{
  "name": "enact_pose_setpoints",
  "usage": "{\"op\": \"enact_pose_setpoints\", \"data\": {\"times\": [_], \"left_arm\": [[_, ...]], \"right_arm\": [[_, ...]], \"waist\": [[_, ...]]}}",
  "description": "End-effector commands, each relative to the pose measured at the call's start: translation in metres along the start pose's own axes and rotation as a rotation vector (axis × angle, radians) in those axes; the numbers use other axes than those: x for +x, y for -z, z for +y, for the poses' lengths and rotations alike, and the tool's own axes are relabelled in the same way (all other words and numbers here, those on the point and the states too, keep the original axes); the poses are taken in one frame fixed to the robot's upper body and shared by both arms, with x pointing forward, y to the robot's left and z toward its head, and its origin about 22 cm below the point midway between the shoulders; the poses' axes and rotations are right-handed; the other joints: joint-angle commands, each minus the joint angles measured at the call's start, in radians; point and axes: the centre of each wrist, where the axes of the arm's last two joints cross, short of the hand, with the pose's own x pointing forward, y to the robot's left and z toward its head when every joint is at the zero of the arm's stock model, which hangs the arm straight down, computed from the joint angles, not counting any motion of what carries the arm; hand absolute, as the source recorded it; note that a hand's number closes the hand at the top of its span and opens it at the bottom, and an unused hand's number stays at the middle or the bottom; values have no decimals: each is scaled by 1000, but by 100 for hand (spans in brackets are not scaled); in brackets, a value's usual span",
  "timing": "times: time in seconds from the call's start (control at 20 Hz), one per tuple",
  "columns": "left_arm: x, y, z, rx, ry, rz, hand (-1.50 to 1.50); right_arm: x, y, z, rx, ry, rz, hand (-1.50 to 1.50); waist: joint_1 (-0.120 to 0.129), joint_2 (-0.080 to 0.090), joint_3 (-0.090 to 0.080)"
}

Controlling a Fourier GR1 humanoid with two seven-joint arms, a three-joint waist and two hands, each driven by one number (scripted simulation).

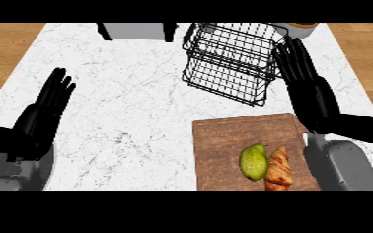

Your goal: Pick the pear from the cutting board and place it in the tiered basket

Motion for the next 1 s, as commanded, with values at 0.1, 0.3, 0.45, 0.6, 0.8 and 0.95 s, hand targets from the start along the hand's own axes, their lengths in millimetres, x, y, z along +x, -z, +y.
{"op": "enact_pose_setpoints", "data": {"times": [0.1, 0.3, 0.45, 0.6, 0.8, 0.95], "left_arm": [[5, 0, 22, 107, 173, -12, 0], [-7, -10, 39, 162, 215, 53, 0], [-4, -12, 48, 190, 300, 38, 0], [-12, -11, 44, 181, 335, 63, 0], [-15, -7, 35, 147, 342, 71, 0], [-16, -6, 25, 122, 347, 53, 0]], "right_arm": [[-21, -40, -13, -507, 45, 110, 150], [-7, -68, -53, -981, 6, -126, 150], [-84, -206, -39, -1404, -64, 647, -150], [-76, -227, -26, -1567, -152, 674, -150], [-51, -231, 10, -1546, -192, 717, -150], [-42, -243, 30, -1384, -198, 850, -150]], "waist": [[-65, 30, 23], [-250, -30, 50], [-170, 60, 20], [-137, 41, 18], [-100, 37, 13], [-56, 46, 11]]}}
